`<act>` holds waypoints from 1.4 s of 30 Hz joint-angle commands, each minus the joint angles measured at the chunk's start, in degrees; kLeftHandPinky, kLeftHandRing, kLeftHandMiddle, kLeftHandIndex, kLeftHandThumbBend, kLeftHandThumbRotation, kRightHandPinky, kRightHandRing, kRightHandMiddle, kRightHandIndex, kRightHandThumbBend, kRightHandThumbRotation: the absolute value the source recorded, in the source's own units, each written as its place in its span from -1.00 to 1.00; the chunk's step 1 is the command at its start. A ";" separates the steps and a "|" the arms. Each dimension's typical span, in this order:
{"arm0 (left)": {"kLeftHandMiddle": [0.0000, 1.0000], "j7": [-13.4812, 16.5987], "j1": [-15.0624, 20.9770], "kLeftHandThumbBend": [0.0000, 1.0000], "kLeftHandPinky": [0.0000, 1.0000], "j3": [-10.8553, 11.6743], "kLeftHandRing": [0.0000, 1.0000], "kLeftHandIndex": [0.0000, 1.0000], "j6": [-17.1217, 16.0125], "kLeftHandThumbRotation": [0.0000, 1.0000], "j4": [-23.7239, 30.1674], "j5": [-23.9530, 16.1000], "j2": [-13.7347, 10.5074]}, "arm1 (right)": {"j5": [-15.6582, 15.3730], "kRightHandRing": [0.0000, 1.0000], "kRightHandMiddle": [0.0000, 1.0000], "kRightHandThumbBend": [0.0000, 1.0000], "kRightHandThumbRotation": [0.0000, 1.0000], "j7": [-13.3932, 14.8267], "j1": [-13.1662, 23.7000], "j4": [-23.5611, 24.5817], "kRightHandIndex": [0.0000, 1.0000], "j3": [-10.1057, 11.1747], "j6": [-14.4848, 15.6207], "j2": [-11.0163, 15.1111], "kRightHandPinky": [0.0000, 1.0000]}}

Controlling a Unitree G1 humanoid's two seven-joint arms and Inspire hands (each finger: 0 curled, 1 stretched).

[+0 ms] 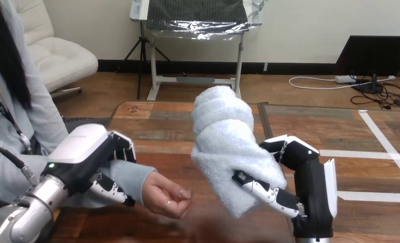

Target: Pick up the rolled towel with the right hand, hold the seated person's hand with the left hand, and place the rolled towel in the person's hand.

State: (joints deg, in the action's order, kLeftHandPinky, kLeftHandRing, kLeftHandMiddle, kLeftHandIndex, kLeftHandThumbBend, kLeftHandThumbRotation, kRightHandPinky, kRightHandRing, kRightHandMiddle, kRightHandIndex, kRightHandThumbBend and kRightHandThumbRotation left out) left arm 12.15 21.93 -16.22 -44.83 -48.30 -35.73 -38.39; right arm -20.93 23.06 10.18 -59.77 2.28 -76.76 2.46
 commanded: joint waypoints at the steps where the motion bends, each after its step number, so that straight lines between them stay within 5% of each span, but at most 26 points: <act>1: -0.33 1.28 2.25 1.00 -0.49 2.50 -0.42 -0.32 -1.14 -1.00 6.24 2.05 0.02 | 0.34 -0.39 -0.15 0.29 -1.00 1.00 6.59 -0.25 -0.14 0.44 -0.52 -0.17 -0.51; 7: -0.34 -0.01 1.20 1.00 -0.47 3.53 -0.42 -0.32 -0.56 -1.00 9.55 2.53 -0.34 | 0.30 -0.39 -0.16 0.30 -1.00 1.31 7.44 -1.85 -0.16 0.35 -0.05 -0.30 -0.50; 31: -0.35 -1.22 -0.13 1.00 -0.45 5.01 -0.42 -0.33 -1.64 -0.99 13.72 3.72 -0.44 | -8.80 -0.38 -0.19 0.39 -1.00 11.01 9.02 -4.22 -0.21 -3.70 4.91 0.05 -0.49; 42: -0.35 -1.76 -0.43 1.00 -0.44 5.35 -0.42 -0.32 -2.01 -1.00 14.00 4.19 -0.13 | -10.04 -0.35 -0.19 0.37 -1.00 11.35 8.14 -3.87 -0.21 -6.86 5.07 -1.06 -0.46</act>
State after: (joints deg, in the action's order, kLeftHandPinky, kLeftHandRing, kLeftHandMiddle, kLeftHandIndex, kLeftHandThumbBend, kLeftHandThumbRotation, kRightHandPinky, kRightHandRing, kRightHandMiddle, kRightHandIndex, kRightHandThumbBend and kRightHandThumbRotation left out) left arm 9.79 18.42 -12.76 -45.34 -38.92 -33.91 -39.67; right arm -30.56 33.75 14.02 -64.67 -2.98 -70.93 2.37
